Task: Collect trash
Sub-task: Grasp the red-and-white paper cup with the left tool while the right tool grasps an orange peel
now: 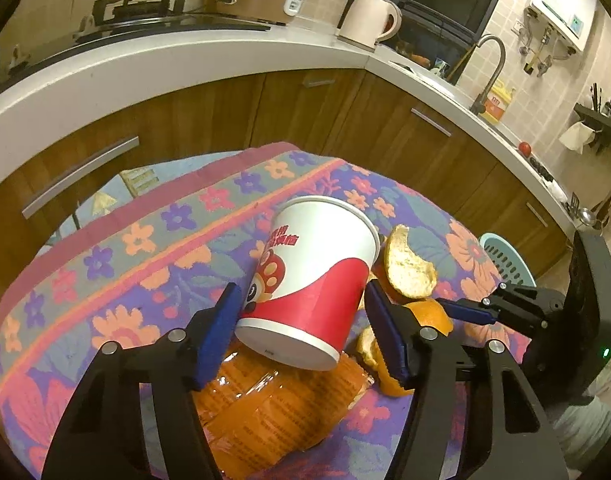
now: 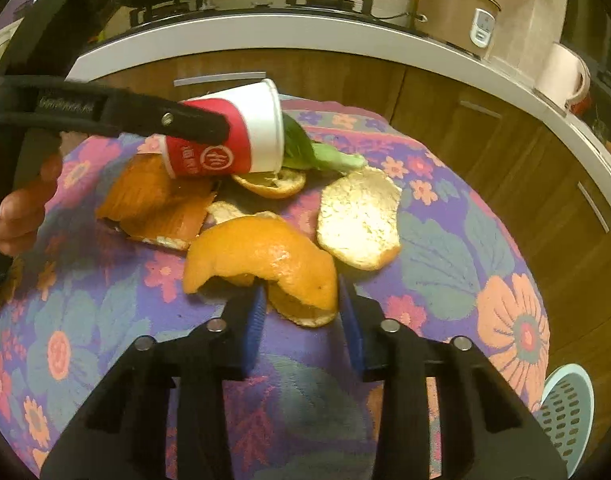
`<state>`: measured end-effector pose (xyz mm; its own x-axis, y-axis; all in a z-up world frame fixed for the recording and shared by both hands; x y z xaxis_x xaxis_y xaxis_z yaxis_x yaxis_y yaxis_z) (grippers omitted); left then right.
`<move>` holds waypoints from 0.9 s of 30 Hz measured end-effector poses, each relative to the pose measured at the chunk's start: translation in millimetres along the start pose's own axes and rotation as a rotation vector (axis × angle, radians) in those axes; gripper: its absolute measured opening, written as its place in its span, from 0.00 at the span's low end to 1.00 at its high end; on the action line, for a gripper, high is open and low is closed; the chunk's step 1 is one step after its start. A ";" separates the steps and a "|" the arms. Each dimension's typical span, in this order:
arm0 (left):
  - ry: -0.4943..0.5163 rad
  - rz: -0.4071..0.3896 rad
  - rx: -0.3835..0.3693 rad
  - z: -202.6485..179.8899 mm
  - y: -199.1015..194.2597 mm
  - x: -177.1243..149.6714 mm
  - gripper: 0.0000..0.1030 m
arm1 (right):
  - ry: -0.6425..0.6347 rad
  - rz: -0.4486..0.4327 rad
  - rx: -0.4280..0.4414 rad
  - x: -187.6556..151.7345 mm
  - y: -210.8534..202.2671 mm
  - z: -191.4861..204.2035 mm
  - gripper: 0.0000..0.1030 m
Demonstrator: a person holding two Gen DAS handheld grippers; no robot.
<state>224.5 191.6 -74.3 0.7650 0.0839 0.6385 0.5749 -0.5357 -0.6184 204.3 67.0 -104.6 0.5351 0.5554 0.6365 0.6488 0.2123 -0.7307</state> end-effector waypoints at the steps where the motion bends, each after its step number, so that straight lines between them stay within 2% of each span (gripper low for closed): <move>1: -0.001 0.000 0.000 -0.2 0.0 0.1 0.58 | 0.011 0.000 0.008 -0.1 -0.5 -1.5 0.20; 3: -0.004 0.001 -0.002 -0.7 -0.2 -1.7 0.57 | 0.028 0.005 0.010 -0.6 0.1 -4.8 0.11; 8: 0.001 0.036 0.003 -3.8 -0.3 -9.7 0.55 | 0.024 -0.009 0.006 -1.1 -3.7 -4.2 0.06; 12: 0.010 0.043 0.022 -6.9 -1.4 -14.6 0.53 | 0.031 -0.019 0.003 -3.5 -9.1 -4.1 0.05; 21: 0.013 -0.004 0.062 -11.2 -20.9 -18.7 0.52 | 0.085 -0.030 0.009 -10.8 -23.3 -13.1 0.04; 27: 0.005 -0.036 0.039 -20.4 -43.6 -27.5 0.52 | 0.122 -0.039 0.006 -19.2 -37.3 -21.0 0.04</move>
<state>172.4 195.5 -55.6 0.7421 0.0989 0.6630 0.6134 -0.4990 -0.6122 181.2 31.5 -84.4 0.5713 0.4450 0.6896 0.6673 0.2373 -0.7060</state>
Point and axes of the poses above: each gripper's, at about its wrist camera, not at the fingertips, and y roughly the way its jaws point, z to its left, x to its top, the point moved 7 cm from there along y, roughly the way its jaws point, and after that the axes turned 14 degrees about -x, right-handed, at the moved point
